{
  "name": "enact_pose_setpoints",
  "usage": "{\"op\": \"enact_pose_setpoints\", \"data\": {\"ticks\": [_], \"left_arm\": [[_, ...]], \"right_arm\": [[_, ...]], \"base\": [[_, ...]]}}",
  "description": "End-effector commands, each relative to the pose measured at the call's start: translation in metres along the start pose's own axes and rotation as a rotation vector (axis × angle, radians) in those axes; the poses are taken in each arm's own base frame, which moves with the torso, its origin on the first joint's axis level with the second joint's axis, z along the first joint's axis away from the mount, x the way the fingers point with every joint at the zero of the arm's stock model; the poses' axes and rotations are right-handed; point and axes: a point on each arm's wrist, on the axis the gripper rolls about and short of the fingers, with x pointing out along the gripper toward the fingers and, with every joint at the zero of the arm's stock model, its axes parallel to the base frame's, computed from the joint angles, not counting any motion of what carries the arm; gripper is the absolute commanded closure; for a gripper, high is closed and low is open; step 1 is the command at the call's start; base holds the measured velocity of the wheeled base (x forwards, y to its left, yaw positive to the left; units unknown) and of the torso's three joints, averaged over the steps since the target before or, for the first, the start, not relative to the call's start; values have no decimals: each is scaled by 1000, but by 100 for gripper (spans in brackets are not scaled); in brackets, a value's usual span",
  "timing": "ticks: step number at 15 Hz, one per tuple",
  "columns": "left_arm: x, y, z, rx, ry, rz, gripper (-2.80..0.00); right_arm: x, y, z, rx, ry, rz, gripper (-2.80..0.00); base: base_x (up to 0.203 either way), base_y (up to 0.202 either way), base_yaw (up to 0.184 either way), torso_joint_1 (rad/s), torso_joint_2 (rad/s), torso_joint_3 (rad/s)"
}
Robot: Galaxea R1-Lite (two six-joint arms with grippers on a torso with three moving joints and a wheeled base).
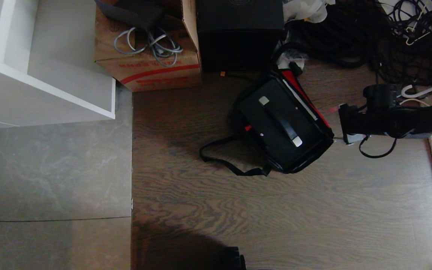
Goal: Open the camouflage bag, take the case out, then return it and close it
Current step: Close the top of the storage box
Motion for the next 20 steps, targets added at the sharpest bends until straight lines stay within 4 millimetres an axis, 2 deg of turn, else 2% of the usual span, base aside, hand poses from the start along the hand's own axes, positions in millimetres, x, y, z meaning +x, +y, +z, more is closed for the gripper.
{"op": "enact_pose_setpoints", "data": {"ticks": [1, 8, 11, 16, 17, 18, 20], "left_arm": [[0, 0, 0, -1, -1, 1, 0], [0, 0, 0, -1, -2, 1, 0], [0, 0, 0, -2, -2, 1, 0], [0, 0, 0, -1, -1, 1, 0], [0, 0, 0, -1, -1, 1, 0], [0, 0, 0, -1, -2, 1, 0], [0, 0, 0, -1, -2, 1, 0]], "right_arm": [[6, 0, -1, 31, 31, 10, -280], [11, 2, -14, 79, 95, 9, -280], [19, 11, -12, 62, 87, 52, -280], [26, 12, -10, 22, 65, 63, -280], [26, 11, -10, 19, 65, 61, -56], [24, 13, -10, 13, 67, 65, 0], [22, 15, -10, -19, 65, 71, 0]], "base": [[0, 0, 0, 0, 0, 0], [0, 0, 0, 0, 0, 0], [0, 0, 0, 0, 0, 0], [0, 0, 0, 0, 0, 0], [0, 0, 0, 0, 0, 0], [0, 0, 0, 0, 0, 0], [0, 0, 0, 0, 0, 0]]}}
